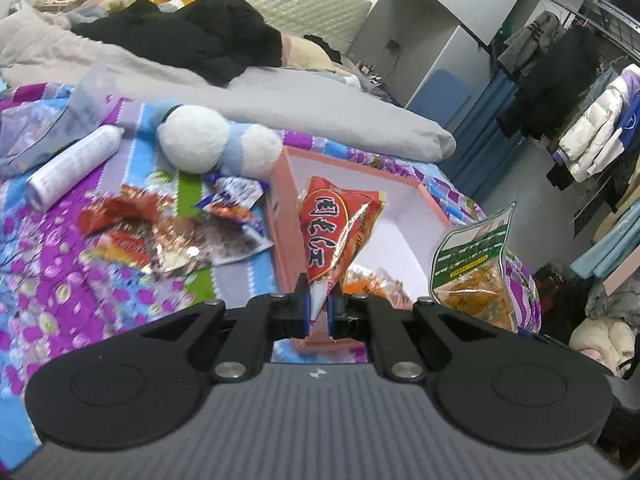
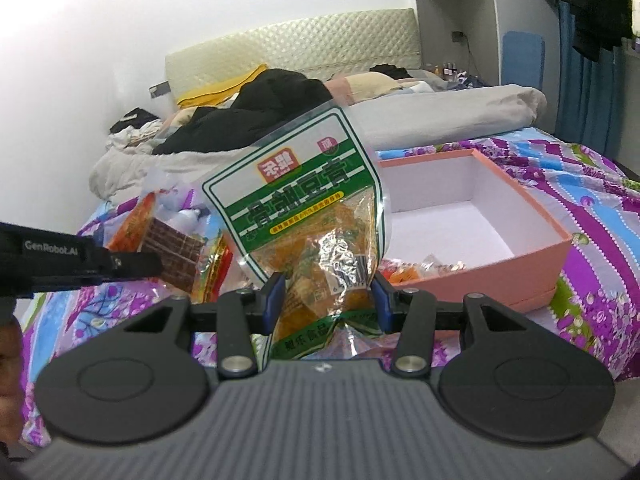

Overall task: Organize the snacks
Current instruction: 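Carry the red foil packet and green-labelled packet over the pink box with both grippers, then open both grippers to drop the packets into the pink box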

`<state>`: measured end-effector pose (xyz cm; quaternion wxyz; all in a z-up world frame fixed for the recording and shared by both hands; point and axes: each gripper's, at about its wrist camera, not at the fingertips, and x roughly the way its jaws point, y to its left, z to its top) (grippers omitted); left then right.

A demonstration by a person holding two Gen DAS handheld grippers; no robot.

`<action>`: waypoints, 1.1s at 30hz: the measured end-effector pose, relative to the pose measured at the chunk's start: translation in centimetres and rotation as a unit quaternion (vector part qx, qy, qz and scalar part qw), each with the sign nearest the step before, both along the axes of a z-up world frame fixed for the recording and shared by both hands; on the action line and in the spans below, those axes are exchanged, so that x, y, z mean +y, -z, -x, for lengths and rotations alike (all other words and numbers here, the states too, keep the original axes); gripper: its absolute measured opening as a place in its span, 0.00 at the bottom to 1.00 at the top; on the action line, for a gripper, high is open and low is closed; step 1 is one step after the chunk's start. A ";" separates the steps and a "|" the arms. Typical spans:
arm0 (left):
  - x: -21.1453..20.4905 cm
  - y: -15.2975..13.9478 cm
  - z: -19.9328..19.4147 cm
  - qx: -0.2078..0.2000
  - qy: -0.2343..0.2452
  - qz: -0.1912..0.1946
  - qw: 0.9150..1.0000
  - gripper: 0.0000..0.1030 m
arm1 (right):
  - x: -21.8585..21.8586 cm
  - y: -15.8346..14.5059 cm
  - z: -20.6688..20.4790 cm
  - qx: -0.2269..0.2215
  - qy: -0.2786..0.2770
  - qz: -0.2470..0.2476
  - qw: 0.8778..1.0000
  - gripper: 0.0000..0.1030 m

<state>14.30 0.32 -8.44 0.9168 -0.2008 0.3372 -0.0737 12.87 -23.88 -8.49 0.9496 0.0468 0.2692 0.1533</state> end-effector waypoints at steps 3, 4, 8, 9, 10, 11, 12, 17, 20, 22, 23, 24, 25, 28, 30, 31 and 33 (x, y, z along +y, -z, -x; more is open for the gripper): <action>-1.1 -0.7 -2.4 -0.001 0.003 0.000 1.000 0.08 | -1.0 -0.4 -1.9 -0.001 0.002 0.000 1.000 0.46; -1.6 -0.9 -3.2 -0.002 0.004 -0.001 1.000 0.08 | -1.2 -0.6 -2.6 -0.001 0.001 0.002 1.000 0.46; -3.4 -1.4 -6.9 0.000 0.011 -0.004 1.000 0.09 | -2.1 -0.9 -5.5 -0.004 -0.002 0.009 1.000 0.47; -3.9 -1.3 -7.9 0.003 0.012 -0.006 1.000 0.09 | -2.3 -1.0 -6.5 -0.003 -0.002 0.010 1.000 0.47; -4.3 -1.3 -8.8 0.005 0.014 -0.008 1.000 0.09 | -2.6 -0.9 -7.3 -0.003 -0.001 0.009 1.000 0.47; -4.8 -1.3 -9.7 0.007 0.017 -0.012 1.000 0.09 | -2.9 -0.9 -8.0 -0.001 0.000 0.008 1.000 0.47; -5.3 -1.2 -10.7 0.010 0.019 -0.016 1.000 0.09 | -3.2 -0.8 -8.8 0.000 0.002 0.007 1.000 0.47; -7.0 0.0 -15.1 0.032 0.023 -0.025 0.999 0.09 | -4.2 0.1 -12.5 0.012 -0.002 0.008 1.000 0.47; -7.8 0.9 -17.4 0.043 0.028 -0.035 0.998 0.09 | -4.8 0.9 -14.4 0.021 -0.005 0.009 1.000 0.47; -8.2 1.5 -18.7 0.051 0.030 -0.040 0.997 0.09 | -5.1 1.6 -15.7 0.028 -0.003 0.010 1.000 0.47; -8.4 1.8 -19.2 0.055 0.031 -0.043 0.997 0.09 | -5.3 2.0 -16.2 0.031 -0.003 0.010 0.999 0.47; -8.7 2.1 -19.8 0.059 0.032 -0.046 0.997 0.09 | -5.4 2.3 -16.7 0.035 -0.004 0.010 0.999 0.47; -8.8 2.5 -20.1 0.063 0.032 -0.048 0.996 0.09 | -5.5 2.6 -17.1 0.038 -0.004 0.009 0.999 0.47; -9.1 3.3 -21.2 0.074 0.032 -0.054 0.995 0.09 | -5.7 3.7 -18.2 0.051 -0.005 0.008 0.999 0.48; -9.2 3.7 -21.7 0.077 0.030 -0.057 0.995 0.09 | -5.9 4.3 -18.7 0.058 -0.006 0.005 0.998 0.49; -9.2 3.9 -21.9 0.080 0.029 -0.057 0.995 0.09 | -5.9 4.5 -18.8 0.060 -0.006 0.005 0.998 0.50; -9.2 4.0 -22.3 0.082 0.025 -0.058 0.995 0.15 | -5.8 5.0 -19.1 0.066 -0.010 0.003 0.998 0.62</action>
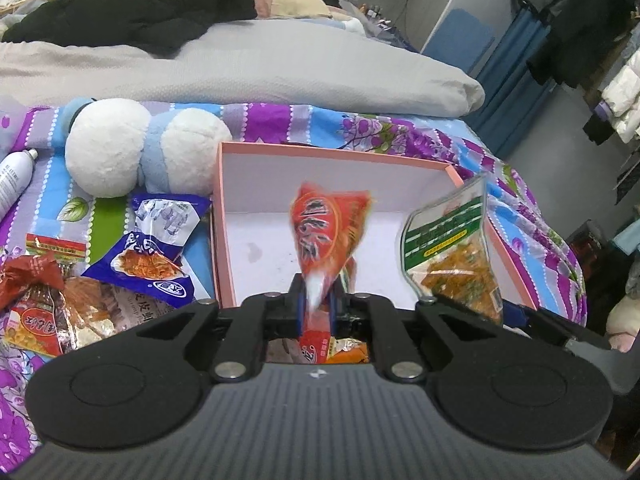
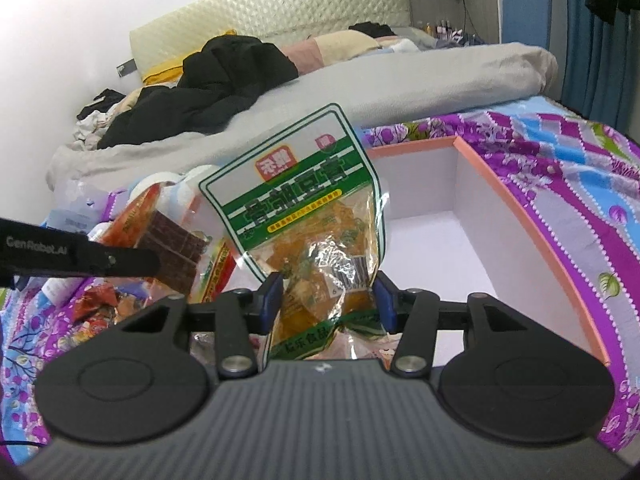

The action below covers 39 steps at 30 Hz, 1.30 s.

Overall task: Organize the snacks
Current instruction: 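Open both grippers to drop the packets into the pink box, then withdraw both tools from the box back toward the snack pile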

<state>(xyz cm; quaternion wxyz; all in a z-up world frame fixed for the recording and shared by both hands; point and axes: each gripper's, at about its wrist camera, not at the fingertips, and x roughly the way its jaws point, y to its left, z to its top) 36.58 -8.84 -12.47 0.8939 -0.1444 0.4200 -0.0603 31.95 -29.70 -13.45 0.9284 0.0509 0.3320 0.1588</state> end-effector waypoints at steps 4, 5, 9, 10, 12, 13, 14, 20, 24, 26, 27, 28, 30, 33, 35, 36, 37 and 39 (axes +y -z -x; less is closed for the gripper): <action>0.1 -0.2 0.0 0.001 -0.004 -0.001 1.000 0.30 | 0.3 0.0 -0.1 -0.003 -0.002 0.010 1.000 0.76; 0.1 -0.4 0.1 0.000 -0.005 0.000 1.000 0.35 | 0.3 -0.1 0.0 -0.005 -0.002 0.009 1.000 0.74; 0.4 -1.4 1.1 -0.010 -0.006 -0.004 1.000 0.38 | 0.1 -0.7 0.8 -0.007 0.002 -0.002 1.000 0.74; 0.5 -1.7 1.5 -0.012 -0.006 -0.003 1.000 0.38 | 0.1 -0.8 1.0 -0.008 0.002 -0.003 1.000 0.74; 0.6 -2.4 2.3 -0.018 -0.005 -0.002 1.000 0.38 | 0.1 -1.2 1.6 -0.012 0.003 -0.004 1.000 0.74; 0.7 -2.8 2.8 -0.022 -0.004 -0.002 1.000 0.38 | 0.2 -1.6 2.0 -0.015 0.002 -0.005 1.000 0.74; 0.8 -3.2 3.4 -0.026 -0.004 -0.002 1.000 0.38 | 0.2 -1.9 2.4 -0.019 0.002 -0.005 1.000 0.74; 1.7 -5.9 7.4 -0.053 0.000 -0.002 0.999 0.38 | 0.8 -3.9 5.5 -0.041 -0.001 -0.010 0.999 0.74; 2.6 -7.3 10.5 -0.069 0.001 -0.003 0.998 0.38 | 1.4 -5.3 7.7 -0.058 -0.005 -0.011 0.998 0.74; 3.0 -8.0 12.1 -0.076 0.000 -0.005 0.997 0.38 | 1.6 -5.8 8.9 -0.067 -0.007 -0.014 0.998 0.74; 3.2 -8.2 12.8 -0.078 -0.001 -0.006 0.997 0.38 | 1.7 -6.1 9.6 -0.072 -0.008 -0.016 0.997 0.74; 3.5 -8.4 13.6 -0.080 -0.001 -0.007 0.997 0.38 | 1.9 -6.3 10.2 -0.075 -0.009 -0.018 0.997 0.74; 3.9 -8.8 15.0 -0.083 -0.004 -0.011 0.997 0.38 | 2.2 -6.7 11.4 -0.082 -0.012 -0.021 0.996 0.74; 4.7 -9.0 17.2 -0.084 -0.010 -0.012 0.996 0.38 | 2.5 -7.0 13.0 -0.089 -0.017 -0.024 0.996 0.74; 5.2 -9.1 18.5 -0.085 -0.012 -0.014 0.996 0.38 | 2.9 -7.1 13.9 -0.091 -0.021 -0.025 0.995 0.74; 5.4 -9.1 19.1 -0.084 -0.014 -0.015 0.996 0.38 | 3.0 -7.2 14.3 -0.093 -0.022 -0.026 0.995 0.74; 5.6 -9.1 19.7 -0.085 -0.015 -0.015 0.996 0.38 | 3.1 -7.2 14.7 -0.094 -0.023 -0.026 0.995 0.74; 5.9 -9.1 20.9 -0.087 -0.017 -0.017 0.996 0.38 | 3.2 -7.3 15.6 -0.096 -0.025 -0.029 0.995 0.74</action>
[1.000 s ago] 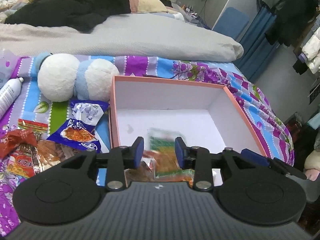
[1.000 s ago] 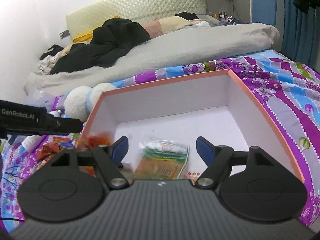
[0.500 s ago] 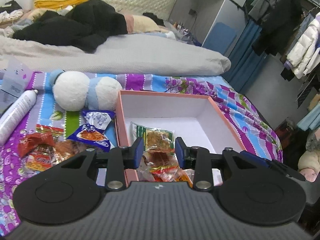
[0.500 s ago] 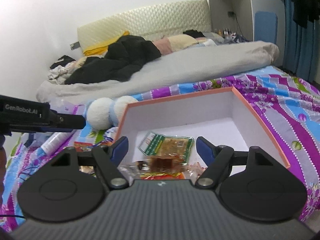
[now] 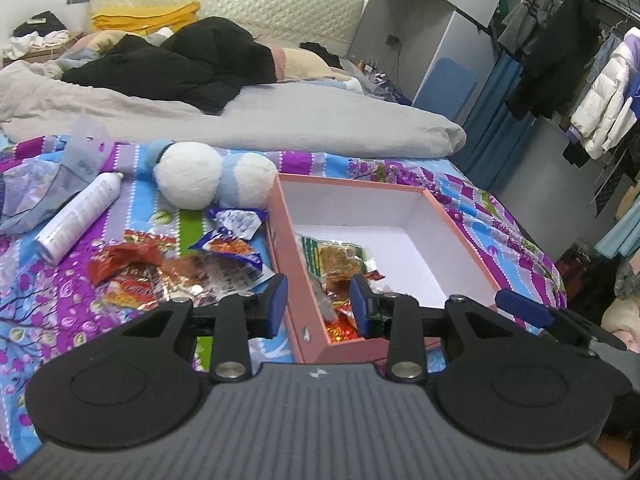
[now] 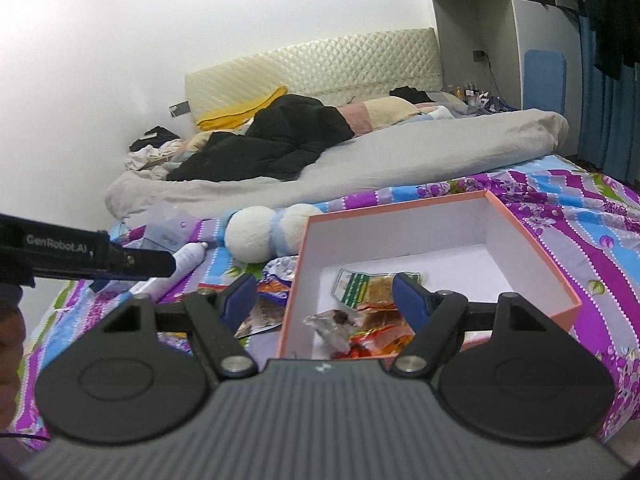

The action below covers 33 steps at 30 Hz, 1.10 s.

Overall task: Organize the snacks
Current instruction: 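Withdraw both tools from the box back toward the snack pile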

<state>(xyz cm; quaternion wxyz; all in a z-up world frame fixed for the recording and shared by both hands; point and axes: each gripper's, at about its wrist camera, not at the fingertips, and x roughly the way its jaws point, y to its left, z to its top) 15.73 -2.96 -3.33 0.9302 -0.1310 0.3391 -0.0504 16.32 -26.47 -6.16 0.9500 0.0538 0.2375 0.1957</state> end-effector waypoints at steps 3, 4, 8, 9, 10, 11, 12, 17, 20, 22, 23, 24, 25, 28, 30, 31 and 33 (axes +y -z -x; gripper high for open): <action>0.5 0.0 1.6 -0.005 -0.001 0.004 1.000 0.38 | 0.3 0.0 1.2 -0.002 -0.005 -0.002 1.000 0.74; 0.6 0.1 1.9 -0.005 -0.001 0.003 1.000 0.38 | 0.4 0.0 1.6 -0.003 -0.008 -0.003 1.000 0.74; 1.9 0.5 3.4 0.001 -0.012 0.017 1.000 0.38 | 1.0 0.1 3.1 -0.007 -0.014 -0.009 1.000 0.74; 2.1 0.5 3.8 0.001 -0.013 0.013 1.000 0.38 | 1.0 0.2 3.5 -0.006 -0.010 -0.013 1.000 0.74; 2.2 0.5 4.1 0.001 -0.015 0.008 1.000 0.38 | 1.2 0.4 3.8 -0.004 -0.009 -0.016 1.000 0.74; 2.4 0.5 4.6 0.002 -0.016 0.006 1.000 0.38 | 1.3 0.5 4.1 -0.003 -0.011 -0.019 1.000 0.74; 2.6 0.5 5.0 0.003 -0.016 0.005 1.000 0.38 | 1.4 0.6 4.3 -0.001 -0.013 -0.021 1.000 0.74; 3.3 0.7 7.3 0.001 -0.021 0.000 1.000 0.38 | 2.3 1.4 6.2 0.002 -0.025 -0.019 1.000 0.74; 3.5 1.0 8.6 0.001 -0.026 -0.007 1.000 0.38 | 2.7 2.0 7.3 0.010 -0.032 -0.018 0.999 0.74; 3.5 1.2 9.5 -0.002 -0.031 -0.033 0.999 0.38 | 2.9 2.5 7.9 0.017 -0.037 -0.019 0.999 0.74; 3.6 1.3 9.9 -0.001 -0.033 -0.041 0.999 0.38 | 3.0 2.7 8.2 0.019 -0.040 -0.018 0.999 0.74; 3.9 1.3 10.2 -0.001 -0.035 -0.041 0.999 0.38 | 3.3 2.9 8.5 0.020 -0.043 -0.014 0.999 0.74; 4.1 1.3 10.6 -0.002 -0.037 -0.038 0.999 0.38 | 3.5 3.0 8.8 0.019 -0.046 -0.012 0.999 0.74; 5.2 1.4 11.5 -0.003 -0.049 -0.035 0.998 0.38 | 4.3 3.0 9.4 0.021 -0.055 -0.012 0.998 0.74; 5.9 1.5 12.1 -0.002 -0.056 -0.029 0.998 0.38 | 4.5 2.9 9.7 0.018 -0.057 -0.016 0.998 0.74; 6.2 1.6 12.4 -0.001 -0.058 -0.028 0.998 0.38 | 4.8 2.8 9.8 0.016 -0.059 -0.016 0.998 0.74; 6.6 1.9 12.8 0.002 -0.061 -0.029 0.998 0.38 | 5.2 2.5 9.9 0.011 -0.063 -0.014 0.998 0.74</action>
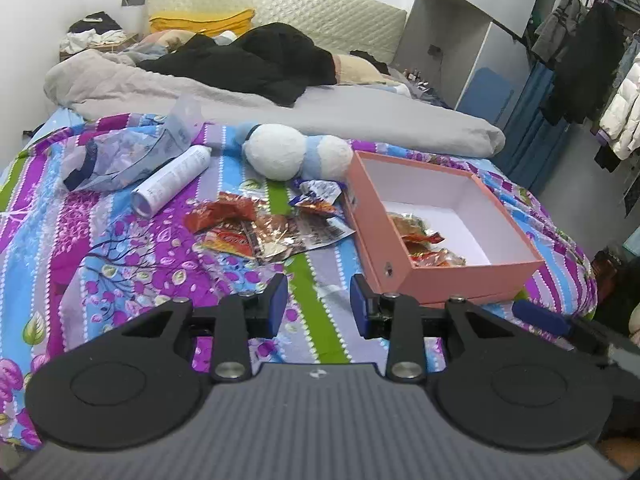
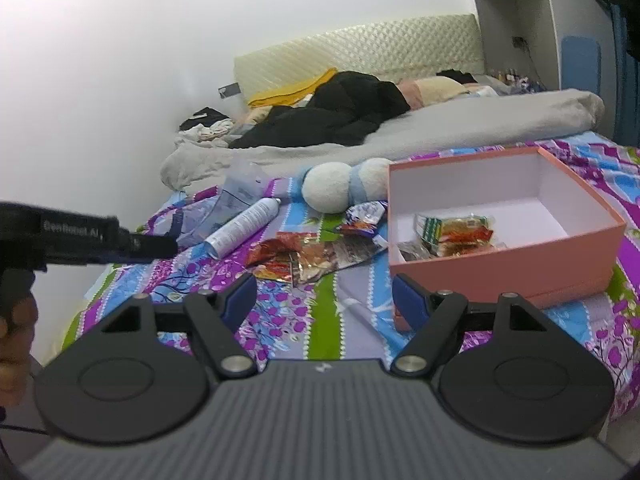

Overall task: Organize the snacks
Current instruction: 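Withdraw both tools from the box back toward the snack pile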

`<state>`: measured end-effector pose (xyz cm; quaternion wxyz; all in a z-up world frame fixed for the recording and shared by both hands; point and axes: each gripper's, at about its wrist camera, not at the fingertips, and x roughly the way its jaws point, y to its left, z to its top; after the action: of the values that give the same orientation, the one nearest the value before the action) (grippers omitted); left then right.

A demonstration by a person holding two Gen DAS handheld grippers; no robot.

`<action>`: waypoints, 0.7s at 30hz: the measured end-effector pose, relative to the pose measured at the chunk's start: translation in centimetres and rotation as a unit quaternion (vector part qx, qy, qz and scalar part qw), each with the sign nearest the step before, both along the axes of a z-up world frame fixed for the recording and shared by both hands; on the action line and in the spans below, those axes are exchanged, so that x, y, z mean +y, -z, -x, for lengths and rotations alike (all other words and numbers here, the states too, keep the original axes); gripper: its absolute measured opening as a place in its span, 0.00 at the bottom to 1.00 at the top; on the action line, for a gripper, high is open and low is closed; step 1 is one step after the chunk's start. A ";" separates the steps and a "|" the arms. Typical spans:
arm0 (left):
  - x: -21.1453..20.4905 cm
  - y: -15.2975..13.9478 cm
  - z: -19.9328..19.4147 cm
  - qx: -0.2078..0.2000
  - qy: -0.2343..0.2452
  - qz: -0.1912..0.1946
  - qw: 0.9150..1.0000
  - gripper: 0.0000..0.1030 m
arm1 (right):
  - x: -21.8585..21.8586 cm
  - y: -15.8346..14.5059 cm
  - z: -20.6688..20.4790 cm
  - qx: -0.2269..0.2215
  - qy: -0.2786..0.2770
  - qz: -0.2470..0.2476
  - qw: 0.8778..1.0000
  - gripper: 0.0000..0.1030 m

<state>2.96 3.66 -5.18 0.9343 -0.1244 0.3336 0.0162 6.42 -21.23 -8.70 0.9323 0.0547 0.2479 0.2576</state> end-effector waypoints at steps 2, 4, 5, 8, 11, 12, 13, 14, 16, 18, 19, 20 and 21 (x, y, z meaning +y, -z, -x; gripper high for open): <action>0.5 0.2 0.4 0.002 -0.005 0.005 1.000 0.38 | 0.5 -0.1 0.1 -0.003 -0.006 0.002 1.000 0.74; 1.0 0.6 0.7 0.003 -0.010 0.011 1.000 0.44 | 0.9 -0.1 0.2 -0.002 -0.010 0.003 1.000 0.74; 1.2 0.7 0.9 0.003 -0.013 0.011 1.000 0.47 | 1.1 0.0 0.3 0.000 -0.012 0.004 1.000 0.74; 2.0 1.2 1.0 0.008 -0.020 0.014 1.000 0.48 | 1.7 0.4 0.2 0.007 -0.017 0.009 1.000 0.74; 2.8 1.8 0.7 0.012 -0.026 0.019 0.999 0.49 | 2.3 0.7 0.1 0.011 -0.022 0.014 1.000 0.74; 3.1 2.0 0.4 0.015 -0.028 0.021 0.999 0.49 | 2.5 0.9 0.0 0.014 -0.021 0.015 1.000 0.74; 3.3 2.3 0.1 0.019 -0.029 0.024 0.999 0.49 | 2.6 1.0 -0.1 0.017 -0.021 0.015 1.000 0.74; 3.6 2.5 -0.3 0.023 -0.030 0.027 0.999 0.49 | 2.7 1.2 -0.2 0.020 -0.020 0.015 0.999 0.74; 3.9 2.8 -1.1 0.026 -0.029 0.029 0.999 0.50 | 2.9 1.4 -0.6 0.027 -0.021 0.017 0.999 0.74; 4.1 3.2 -2.0 0.032 -0.030 0.032 0.999 0.50 | 3.0 1.6 -0.9 0.029 -0.020 0.021 0.999 0.74; 4.2 3.4 -2.5 0.035 -0.029 0.035 0.998 0.50 | 3.1 1.7 -1.2 0.031 -0.018 0.024 0.999 0.74; 4.4 3.6 -3.0 0.037 -0.029 0.036 0.998 0.51 | 3.2 1.8 -1.5 0.034 -0.018 0.024 0.999 0.74; 4.5 3.7 -3.5 0.039 -0.029 0.036 0.998 0.52 | 3.3 1.9 -1.8 0.036 -0.018 0.024 0.999 0.74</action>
<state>6.51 8.18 -8.90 0.9144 -0.1671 0.3668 0.0362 8.23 -17.95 -10.57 0.9189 0.0369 0.2888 0.2661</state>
